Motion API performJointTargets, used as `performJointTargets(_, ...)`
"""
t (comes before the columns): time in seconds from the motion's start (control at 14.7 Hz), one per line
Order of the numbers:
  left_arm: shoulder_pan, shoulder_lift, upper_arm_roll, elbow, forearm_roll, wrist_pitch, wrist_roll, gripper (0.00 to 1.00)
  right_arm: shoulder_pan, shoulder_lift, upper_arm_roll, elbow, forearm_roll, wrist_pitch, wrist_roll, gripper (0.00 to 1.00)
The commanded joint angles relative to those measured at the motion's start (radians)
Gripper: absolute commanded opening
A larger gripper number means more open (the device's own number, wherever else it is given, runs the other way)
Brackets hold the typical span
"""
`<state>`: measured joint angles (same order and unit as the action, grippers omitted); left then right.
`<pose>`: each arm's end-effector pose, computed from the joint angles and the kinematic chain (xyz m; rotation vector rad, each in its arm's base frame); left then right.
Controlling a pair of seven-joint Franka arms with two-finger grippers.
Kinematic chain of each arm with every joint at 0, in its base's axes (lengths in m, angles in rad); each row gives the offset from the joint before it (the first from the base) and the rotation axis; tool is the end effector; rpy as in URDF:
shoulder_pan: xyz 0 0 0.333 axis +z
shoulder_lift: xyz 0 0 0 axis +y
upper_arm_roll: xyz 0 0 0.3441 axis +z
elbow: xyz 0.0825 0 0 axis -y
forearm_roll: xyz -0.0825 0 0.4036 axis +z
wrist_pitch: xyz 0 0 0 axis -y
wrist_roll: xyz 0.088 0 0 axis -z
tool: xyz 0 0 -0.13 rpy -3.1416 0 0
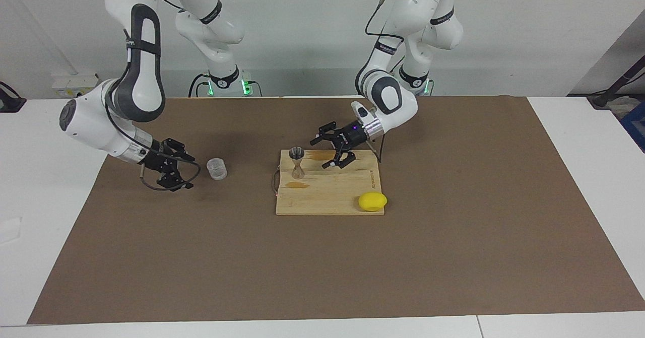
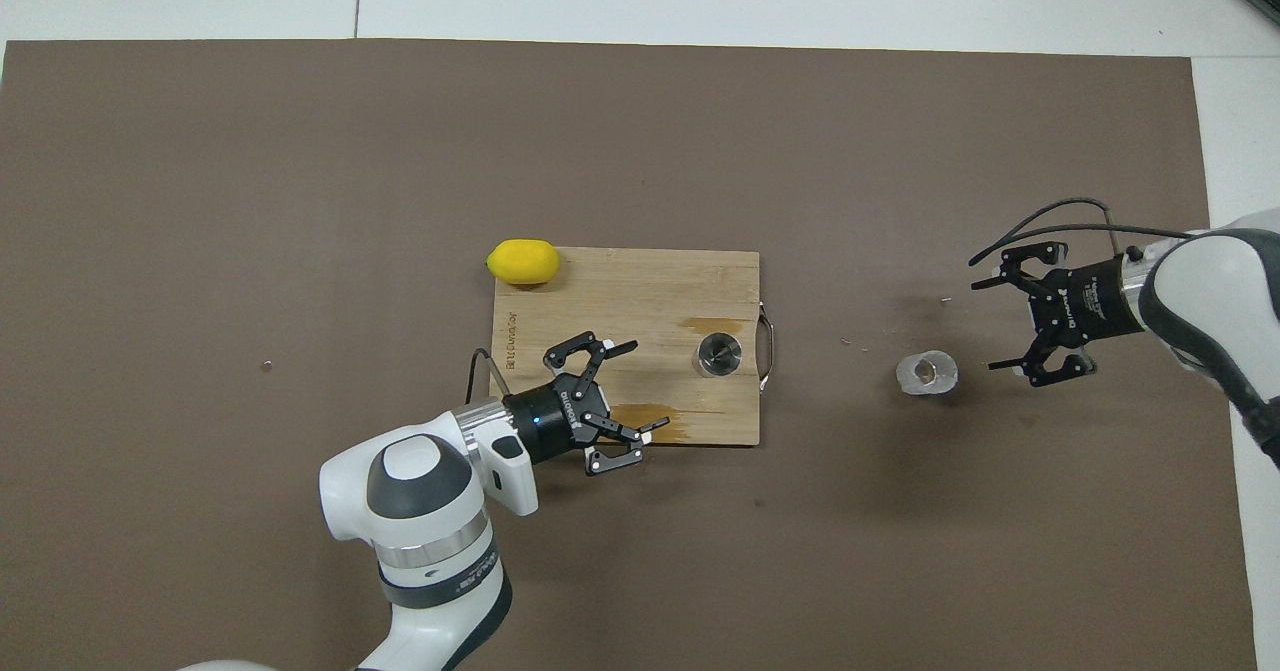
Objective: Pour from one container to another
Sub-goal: 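Release the dark cup with the left gripper while the right gripper grasps the clear cup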
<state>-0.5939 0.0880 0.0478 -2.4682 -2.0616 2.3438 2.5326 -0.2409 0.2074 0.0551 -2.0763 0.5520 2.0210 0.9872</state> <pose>0.4143 -0.2841 0.2577 1.7585 -1.2775 1.1137 0.5675 -0.0651 0.3123 -2.0241 1.8563 0.5911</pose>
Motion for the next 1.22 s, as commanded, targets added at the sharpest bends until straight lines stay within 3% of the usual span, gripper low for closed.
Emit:
performJointTargets(0.0,0.147,-0.067,-0.002,-0.072,0.227,-0.043,0.015,1.00,-0.001,-0.014,0.006,-0.060,0.078,0.053,-0.041,1.00)
performJointTargets(0.34,0.461,-0.057,0.003,-0.019,0.737,-0.161,0.009,1.00,0.020,-0.014,0.006,-0.122,0.107,0.111,-0.099,1.00)
performJointTargets(0.68,0.736,-0.004,0.003,0.199,1.179,-0.368,-0.138,1.00,0.045,-0.019,0.006,-0.137,0.115,0.111,-0.099,0.99)
performJointTargets(0.88,0.784,0.071,0.006,0.397,1.337,-0.409,-0.214,1.00,0.046,-0.019,0.006,-0.137,0.115,0.107,-0.099,0.93)
performJointTargets(1.02,0.784,0.084,0.006,0.492,1.457,-0.420,-0.319,1.00,0.046,-0.020,0.006,-0.137,0.115,0.097,-0.099,0.72)
performJointTargets(1.16,0.787,0.082,0.006,0.551,1.532,-0.435,-0.379,1.00,0.046,-0.020,0.006,-0.136,0.115,0.091,-0.101,0.37)
